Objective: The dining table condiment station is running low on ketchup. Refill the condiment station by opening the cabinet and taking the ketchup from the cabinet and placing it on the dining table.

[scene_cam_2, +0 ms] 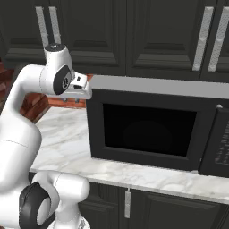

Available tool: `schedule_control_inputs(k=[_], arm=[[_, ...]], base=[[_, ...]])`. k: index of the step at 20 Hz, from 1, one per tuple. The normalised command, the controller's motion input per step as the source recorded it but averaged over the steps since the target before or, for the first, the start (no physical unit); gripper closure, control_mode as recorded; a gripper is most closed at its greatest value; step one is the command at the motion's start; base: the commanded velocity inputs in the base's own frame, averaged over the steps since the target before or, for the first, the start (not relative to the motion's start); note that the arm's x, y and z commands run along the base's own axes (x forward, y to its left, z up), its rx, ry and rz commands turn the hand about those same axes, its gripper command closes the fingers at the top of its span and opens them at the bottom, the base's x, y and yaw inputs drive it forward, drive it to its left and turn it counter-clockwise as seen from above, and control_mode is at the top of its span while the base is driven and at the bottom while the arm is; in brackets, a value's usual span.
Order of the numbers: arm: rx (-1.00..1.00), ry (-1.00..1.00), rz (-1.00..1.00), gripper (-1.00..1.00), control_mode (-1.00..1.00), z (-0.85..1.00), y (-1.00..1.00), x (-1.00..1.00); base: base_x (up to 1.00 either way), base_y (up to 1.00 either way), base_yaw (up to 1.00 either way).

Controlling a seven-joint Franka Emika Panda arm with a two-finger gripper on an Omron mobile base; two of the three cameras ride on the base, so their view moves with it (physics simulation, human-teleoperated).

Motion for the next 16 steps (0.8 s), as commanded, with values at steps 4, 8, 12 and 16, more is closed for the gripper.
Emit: schedule_control_inputs(k=[4, 8, 12, 16], arm=[[0.0, -0.02, 0.0, -1.0, -1.0, 0.0, 0.36, 0.0], [0.0, -0.2, 0.0, -1.0, -1.0, 0.15, 0.5, -0.18], [0.0, -0.33, 0.0, -1.0, -1.0, 0.28, 0.48, -0.39], [0.0, -0.37, 0.0, -1.0, -1.0, 0.33, 0.27, -0.29]], base=[[0.0, 0.0, 0.0], [0.0, 0.0, 0.0], [0.0, 0.0, 0.0], [0.0, 0.0, 0.0]])
